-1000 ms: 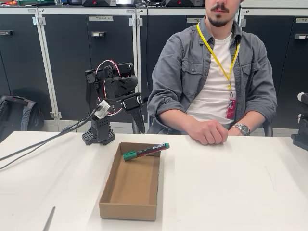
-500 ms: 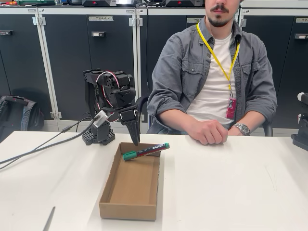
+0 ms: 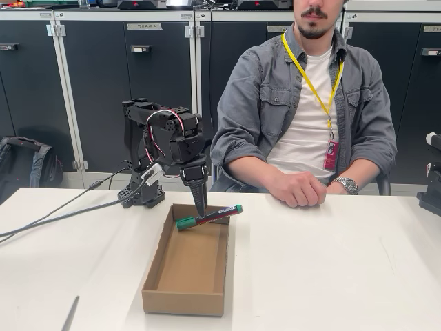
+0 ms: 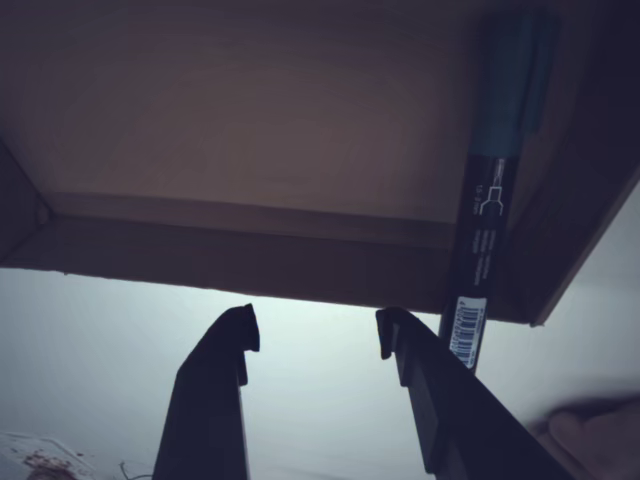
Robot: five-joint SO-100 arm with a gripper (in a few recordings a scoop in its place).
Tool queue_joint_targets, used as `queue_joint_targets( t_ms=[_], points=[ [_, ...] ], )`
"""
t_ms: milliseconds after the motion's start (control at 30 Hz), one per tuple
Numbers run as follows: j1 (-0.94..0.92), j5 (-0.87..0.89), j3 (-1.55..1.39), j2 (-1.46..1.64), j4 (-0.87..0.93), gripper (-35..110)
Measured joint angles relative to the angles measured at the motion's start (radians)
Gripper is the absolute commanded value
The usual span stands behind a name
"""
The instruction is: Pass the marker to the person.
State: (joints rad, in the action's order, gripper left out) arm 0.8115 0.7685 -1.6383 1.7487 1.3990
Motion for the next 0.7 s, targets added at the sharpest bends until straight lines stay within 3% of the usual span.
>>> queue_joint_targets(
  t_ms=[700],
  points=[
    [-0.009,-0.064,-0.135,0.0,0.069,39]
  ],
)
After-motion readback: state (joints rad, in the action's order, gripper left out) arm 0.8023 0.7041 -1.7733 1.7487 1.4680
